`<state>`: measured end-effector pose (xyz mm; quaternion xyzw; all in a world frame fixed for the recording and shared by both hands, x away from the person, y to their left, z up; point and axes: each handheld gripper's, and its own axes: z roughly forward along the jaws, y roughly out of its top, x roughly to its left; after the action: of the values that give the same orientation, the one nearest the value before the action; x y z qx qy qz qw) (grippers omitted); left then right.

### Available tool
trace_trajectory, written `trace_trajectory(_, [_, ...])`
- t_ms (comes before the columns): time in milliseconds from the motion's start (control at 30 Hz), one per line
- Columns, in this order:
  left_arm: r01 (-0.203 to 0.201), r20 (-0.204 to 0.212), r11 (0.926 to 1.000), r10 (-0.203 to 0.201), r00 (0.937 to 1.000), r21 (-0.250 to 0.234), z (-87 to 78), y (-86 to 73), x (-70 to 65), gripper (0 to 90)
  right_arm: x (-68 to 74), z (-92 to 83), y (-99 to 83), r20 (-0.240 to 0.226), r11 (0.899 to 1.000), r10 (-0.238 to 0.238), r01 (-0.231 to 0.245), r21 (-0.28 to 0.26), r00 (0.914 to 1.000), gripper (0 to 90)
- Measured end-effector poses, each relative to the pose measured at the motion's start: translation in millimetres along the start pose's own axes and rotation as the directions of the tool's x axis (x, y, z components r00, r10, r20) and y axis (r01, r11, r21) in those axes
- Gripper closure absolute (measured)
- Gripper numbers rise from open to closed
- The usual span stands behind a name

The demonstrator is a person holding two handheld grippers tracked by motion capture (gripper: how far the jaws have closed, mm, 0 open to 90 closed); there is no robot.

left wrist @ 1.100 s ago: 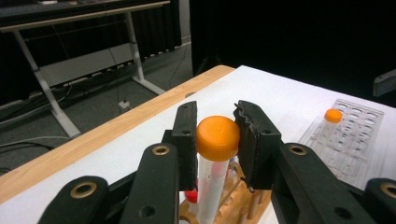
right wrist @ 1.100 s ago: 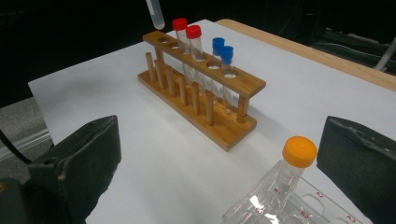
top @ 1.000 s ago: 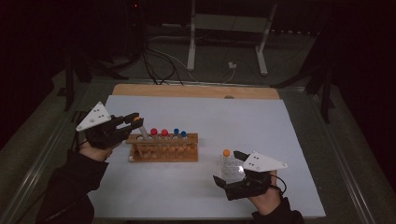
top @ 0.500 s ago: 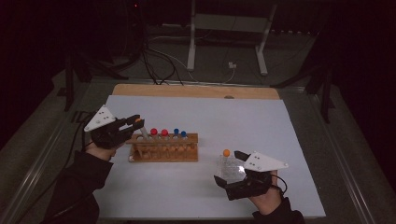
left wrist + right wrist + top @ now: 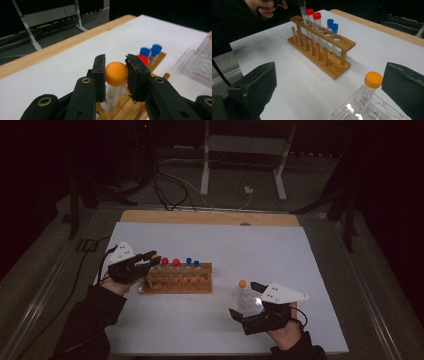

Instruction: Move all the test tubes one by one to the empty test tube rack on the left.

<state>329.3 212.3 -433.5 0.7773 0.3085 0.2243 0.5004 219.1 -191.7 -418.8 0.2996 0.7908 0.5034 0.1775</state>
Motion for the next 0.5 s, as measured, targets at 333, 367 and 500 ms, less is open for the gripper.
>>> trace_trajectory(333, [0.002, 0.0, 0.9986, -0.002, 1.0, 0.053, 8.3, -7.2, -0.1, 71.3, -1.2, -0.5, -0.1, 0.001, 1.0, 0.001, -0.001, -0.001, 1.0, 0.0])
trace_trajectory(367, [-0.002, -0.003, 0.9982, 0.002, 1.0, 0.06, 8.9, -7.3, -0.3, 71.3, -1.4, -0.7, 0.0, -0.001, 1.0, 0.003, -0.003, -0.003, 1.0, 0.0])
trace_trajectory(500, [-0.002, -0.003, 0.9972, 0.002, 1.0, 0.075, 10.6, -7.8, -0.5, 71.2, -1.4, -0.9, -0.1, -0.003, 1.0, 0.005, -0.005, -0.003, 1.0, 0.0])
